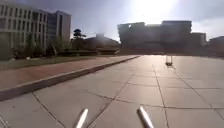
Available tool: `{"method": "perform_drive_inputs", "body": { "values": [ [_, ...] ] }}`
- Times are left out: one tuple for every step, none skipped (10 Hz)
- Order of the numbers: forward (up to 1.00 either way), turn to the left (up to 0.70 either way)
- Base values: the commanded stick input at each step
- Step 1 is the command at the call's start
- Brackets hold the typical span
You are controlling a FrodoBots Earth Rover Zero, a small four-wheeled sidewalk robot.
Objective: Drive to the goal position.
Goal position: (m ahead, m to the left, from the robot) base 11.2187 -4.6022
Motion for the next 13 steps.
{"method": "perform_drive_inputs", "body": {
  "values": [
    [1.0, -0.42],
    [1.0, -0.42],
    [1.0, -0.42],
    [1.0, -0.42],
    [1.0, -0.41],
    [1.0, -0.41],
    [1.0, -0.41],
    [1.0, -0.39],
    [1.0, -0.02],
    [1.0, -0.02],
    [1.0, -0.02],
    [1.0, -0.02],
    [1.0, -0.02]
  ]
}}
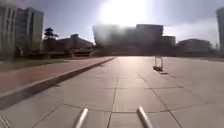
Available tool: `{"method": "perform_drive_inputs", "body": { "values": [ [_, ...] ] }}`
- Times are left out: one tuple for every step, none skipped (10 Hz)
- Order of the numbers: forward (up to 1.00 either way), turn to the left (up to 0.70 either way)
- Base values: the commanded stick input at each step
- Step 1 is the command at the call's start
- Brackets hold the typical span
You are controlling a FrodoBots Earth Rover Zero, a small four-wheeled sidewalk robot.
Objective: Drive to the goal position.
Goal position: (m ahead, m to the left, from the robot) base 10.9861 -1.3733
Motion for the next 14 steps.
{"method": "perform_drive_inputs", "body": {
  "values": [
    [1.0, -0.19],
    [1.0, -0.41],
    [1.0, -0.41],
    [1.0, -0.4],
    [1.0, -0.21],
    [1.0, -0.02],
    [1.0, -0.02],
    [1.0, -0.02],
    [1.0, -0.02],
    [1.0, -0.02],
    [1.0, -0.02],
    [1.0, -0.13],
    [1.0, -0.38],
    [1.0, -0.4]
  ]
}}
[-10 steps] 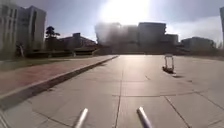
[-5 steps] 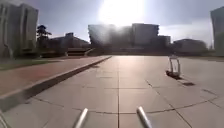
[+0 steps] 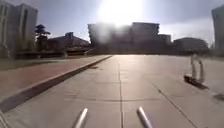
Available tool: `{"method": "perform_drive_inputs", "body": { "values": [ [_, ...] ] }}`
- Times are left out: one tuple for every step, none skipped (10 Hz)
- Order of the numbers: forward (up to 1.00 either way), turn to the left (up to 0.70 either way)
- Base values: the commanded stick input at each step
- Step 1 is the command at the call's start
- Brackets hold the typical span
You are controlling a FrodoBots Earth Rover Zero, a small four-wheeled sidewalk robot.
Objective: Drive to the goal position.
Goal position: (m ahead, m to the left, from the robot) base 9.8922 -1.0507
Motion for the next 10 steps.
{"method": "perform_drive_inputs", "body": {
  "values": [
    [1.0, -0.4],
    [1.0, -0.4],
    [1.0, -0.02],
    [1.0, -0.02],
    [1.0, -0.02],
    [1.0, -0.02],
    [1.0, -0.02],
    [1.0, -0.02],
    [1.0, -0.02],
    [1.0, -0.02]
  ]
}}
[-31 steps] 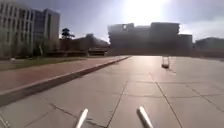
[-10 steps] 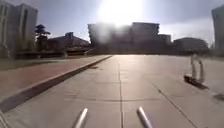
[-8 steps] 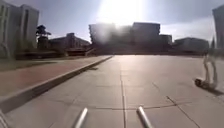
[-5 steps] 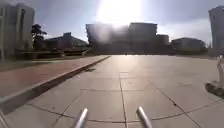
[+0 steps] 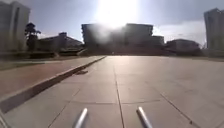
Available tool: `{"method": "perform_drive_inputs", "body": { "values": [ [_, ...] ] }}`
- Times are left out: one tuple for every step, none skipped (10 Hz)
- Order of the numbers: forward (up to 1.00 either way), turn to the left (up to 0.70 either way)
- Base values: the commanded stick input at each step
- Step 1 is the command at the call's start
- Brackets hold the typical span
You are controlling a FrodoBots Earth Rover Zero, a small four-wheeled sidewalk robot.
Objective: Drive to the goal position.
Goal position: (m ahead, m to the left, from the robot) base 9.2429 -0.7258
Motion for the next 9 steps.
{"method": "perform_drive_inputs", "body": {
  "values": [
    [1.0, -0.02],
    [1.0, -0.02],
    [1.0, -0.02],
    [1.0, -0.02],
    [1.0, -0.04],
    [1.0, -0.15],
    [1.0, -0.42],
    [1.0, -0.42],
    [1.0, -0.42]
  ]
}}
